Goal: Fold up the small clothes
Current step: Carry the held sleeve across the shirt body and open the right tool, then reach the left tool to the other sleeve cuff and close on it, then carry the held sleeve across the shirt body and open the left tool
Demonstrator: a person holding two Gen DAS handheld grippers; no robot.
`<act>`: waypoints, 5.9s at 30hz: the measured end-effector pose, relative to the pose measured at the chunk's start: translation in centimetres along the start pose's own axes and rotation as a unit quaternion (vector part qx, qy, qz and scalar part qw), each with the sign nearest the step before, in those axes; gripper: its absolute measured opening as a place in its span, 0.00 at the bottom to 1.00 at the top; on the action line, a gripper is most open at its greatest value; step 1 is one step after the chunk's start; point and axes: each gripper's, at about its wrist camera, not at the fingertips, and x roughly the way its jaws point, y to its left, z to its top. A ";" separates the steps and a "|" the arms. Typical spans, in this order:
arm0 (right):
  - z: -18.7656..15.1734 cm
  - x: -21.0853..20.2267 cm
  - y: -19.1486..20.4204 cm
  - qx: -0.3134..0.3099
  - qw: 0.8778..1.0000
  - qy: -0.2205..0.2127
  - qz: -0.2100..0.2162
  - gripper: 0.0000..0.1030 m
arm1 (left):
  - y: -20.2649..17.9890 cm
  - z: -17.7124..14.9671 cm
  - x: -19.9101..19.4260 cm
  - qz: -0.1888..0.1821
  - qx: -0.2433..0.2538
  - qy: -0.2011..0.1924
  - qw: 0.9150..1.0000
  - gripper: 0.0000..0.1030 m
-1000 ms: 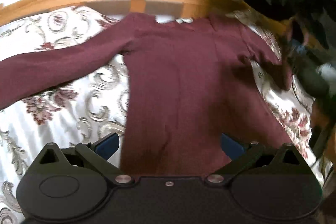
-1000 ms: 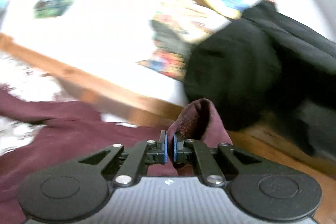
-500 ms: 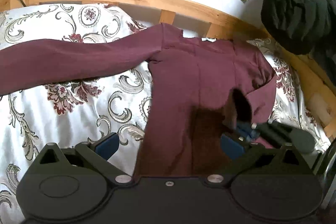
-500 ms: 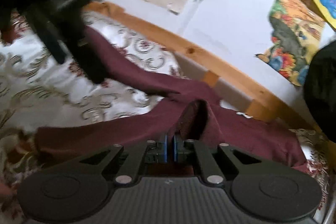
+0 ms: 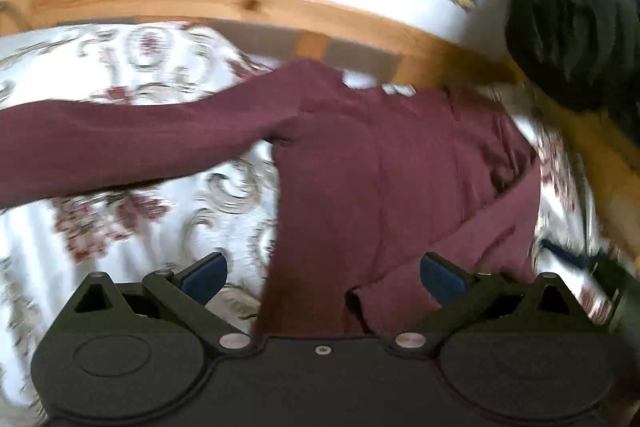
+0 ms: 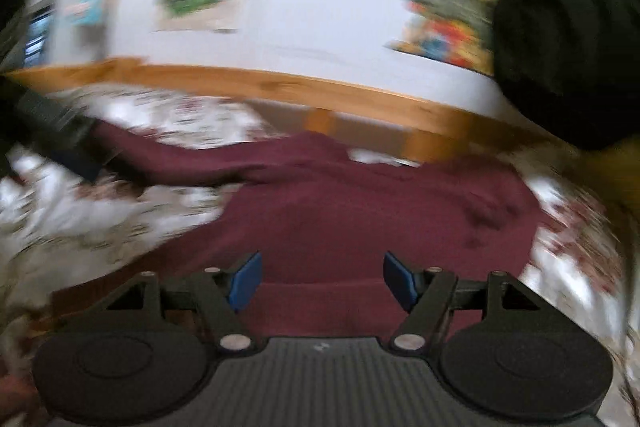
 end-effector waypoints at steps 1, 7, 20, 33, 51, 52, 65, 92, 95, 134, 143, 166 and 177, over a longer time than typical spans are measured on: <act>0.0 0.4 -1.5 0.011 1.000 0.006 -0.024 0.70 | -0.7 -0.1 1.0 -0.004 0.021 0.009 1.000 0.99; 1.7 4.1 -12.4 0.111 0.987 0.031 -0.108 0.65 | -3.2 -1.4 5.4 -0.005 0.131 0.036 0.991 0.99; 4.5 11.7 -20.7 0.200 0.974 0.065 -0.085 0.08 | -2.8 -1.5 9.8 0.009 0.138 0.057 0.989 0.99; 6.0 12.5 -18.1 0.074 0.972 0.060 -0.214 0.45 | -4.9 -1.4 11.8 0.027 0.166 0.073 0.983 0.99; 0.5 8.4 -16.4 0.123 0.958 0.091 -0.242 0.70 | -3.7 -1.9 5.9 0.003 0.119 0.051 0.992 0.99; 0.5 7.8 -15.7 0.121 0.959 0.084 -0.241 0.75 | -3.4 -1.9 5.3 0.003 0.113 0.047 0.992 0.99; -0.2 -0.3 -6.6 0.189 0.971 0.029 -0.145 1.00 | 6.8 -1.7 -1.4 0.162 0.025 -0.005 0.986 0.99; -3.9 2.4 -5.7 0.222 0.971 0.064 -0.068 1.00 | 21.3 2.1 -5.3 0.346 -0.234 -0.139 0.898 0.77; -3.9 2.6 -5.4 0.219 0.971 0.068 -0.064 1.00 | 21.2 1.9 -5.6 0.341 -0.235 -0.148 0.898 0.50; -3.7 1.8 -6.9 0.233 0.969 0.050 -0.071 1.00 | -3.5 5.8 0.7 -0.089 0.052 -0.131 0.986 0.07; -4.3 2.0 -8.0 0.251 0.962 0.059 -0.084 1.00 | -7.2 3.1 2.7 -0.121 0.113 -0.105 0.981 0.07; -4.7 1.8 -9.2 0.275 0.954 0.061 -0.100 1.00 | -10.9 0.7 5.0 -0.179 0.127 -0.060 0.974 0.09; -5.0 2.1 -9.3 0.281 0.952 0.066 -0.101 1.00 | -9.6 -0.3 6.4 -0.202 0.085 -0.013 0.976 0.27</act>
